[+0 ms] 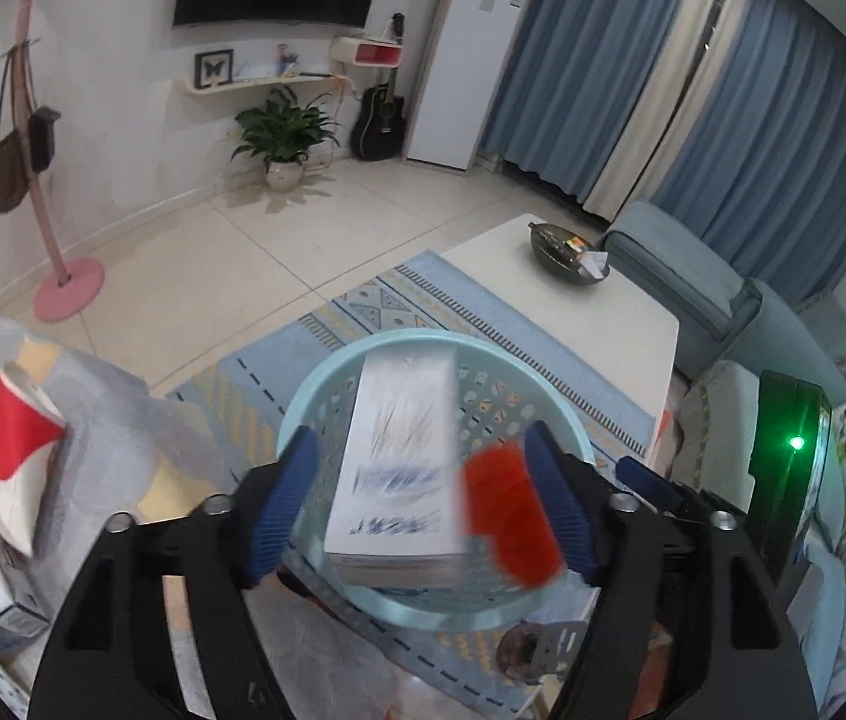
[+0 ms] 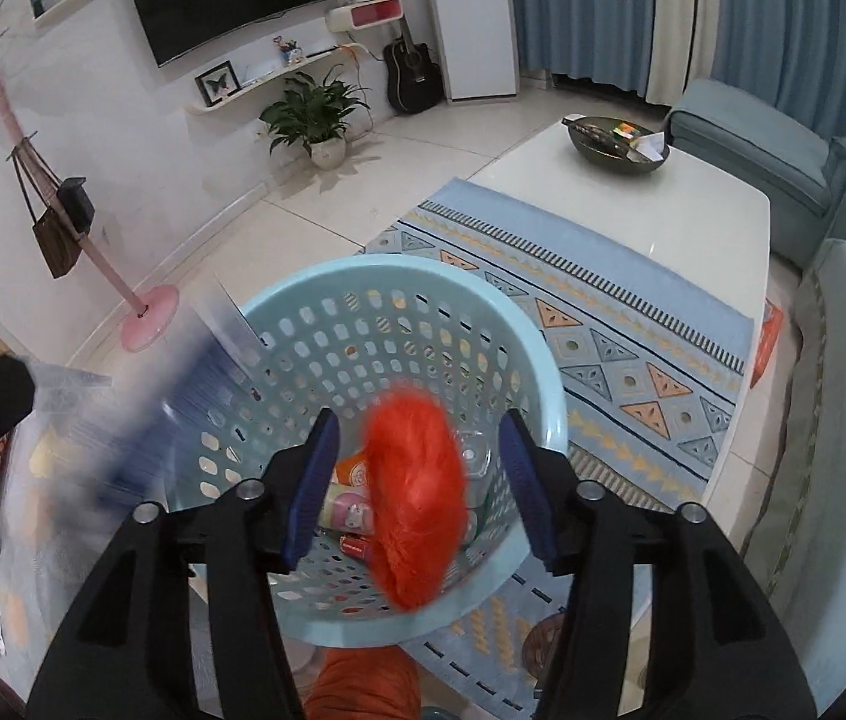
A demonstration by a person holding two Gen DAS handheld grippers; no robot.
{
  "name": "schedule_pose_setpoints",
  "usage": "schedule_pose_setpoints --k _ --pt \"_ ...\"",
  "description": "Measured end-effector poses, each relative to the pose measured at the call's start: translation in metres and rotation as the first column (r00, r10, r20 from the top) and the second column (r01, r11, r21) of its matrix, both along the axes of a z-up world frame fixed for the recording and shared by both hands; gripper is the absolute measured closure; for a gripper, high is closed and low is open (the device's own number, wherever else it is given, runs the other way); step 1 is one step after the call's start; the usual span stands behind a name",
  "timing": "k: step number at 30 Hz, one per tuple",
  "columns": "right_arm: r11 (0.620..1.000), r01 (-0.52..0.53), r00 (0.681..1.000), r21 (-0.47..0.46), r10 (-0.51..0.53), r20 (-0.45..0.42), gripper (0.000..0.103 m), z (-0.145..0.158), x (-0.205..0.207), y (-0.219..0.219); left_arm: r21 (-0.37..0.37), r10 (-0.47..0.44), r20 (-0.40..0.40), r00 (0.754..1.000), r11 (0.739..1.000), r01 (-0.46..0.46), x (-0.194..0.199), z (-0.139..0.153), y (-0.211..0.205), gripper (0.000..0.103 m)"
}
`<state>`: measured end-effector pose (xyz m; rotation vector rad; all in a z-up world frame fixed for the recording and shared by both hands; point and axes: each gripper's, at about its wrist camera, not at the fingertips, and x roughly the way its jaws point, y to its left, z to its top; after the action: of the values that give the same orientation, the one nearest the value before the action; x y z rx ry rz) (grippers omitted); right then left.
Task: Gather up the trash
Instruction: 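Drop the red bag into the basket with the right gripper while the left carries the carton, then grasp the red-and-white paper cup with the right gripper while the left holds the milk carton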
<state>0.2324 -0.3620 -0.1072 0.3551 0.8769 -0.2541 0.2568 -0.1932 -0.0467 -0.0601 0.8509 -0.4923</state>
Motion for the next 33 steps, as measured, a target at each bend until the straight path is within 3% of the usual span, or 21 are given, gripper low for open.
schedule_pose_setpoints --k 8,16,22,27,33 --pt "0.999 -0.039 0.999 -0.004 0.039 0.022 0.045 0.013 -0.013 0.015 -0.03 0.036 0.029 0.999 0.999 -0.035 -0.026 0.017 0.037 0.027" --pt "0.99 -0.132 0.986 -0.042 0.135 0.094 0.042 0.055 -0.032 0.069 -0.051 0.085 0.105 0.991 0.996 -0.08 -0.059 0.053 0.085 0.026" --pt "0.978 -0.203 0.966 -0.042 0.207 0.152 0.035 0.081 -0.044 0.11 -0.027 0.134 0.162 0.978 0.991 -0.132 -0.08 0.072 0.139 0.017" --pt "0.958 -0.279 0.936 -0.07 0.287 0.202 0.022 0.09 -0.052 0.151 0.027 0.17 0.146 0.975 0.984 -0.176 -0.079 0.068 0.194 0.013" --pt "0.919 -0.386 0.899 -0.078 0.394 0.191 0.02 0.079 -0.052 0.199 0.149 0.194 0.108 0.975 0.966 -0.209 -0.064 0.044 0.238 0.011"
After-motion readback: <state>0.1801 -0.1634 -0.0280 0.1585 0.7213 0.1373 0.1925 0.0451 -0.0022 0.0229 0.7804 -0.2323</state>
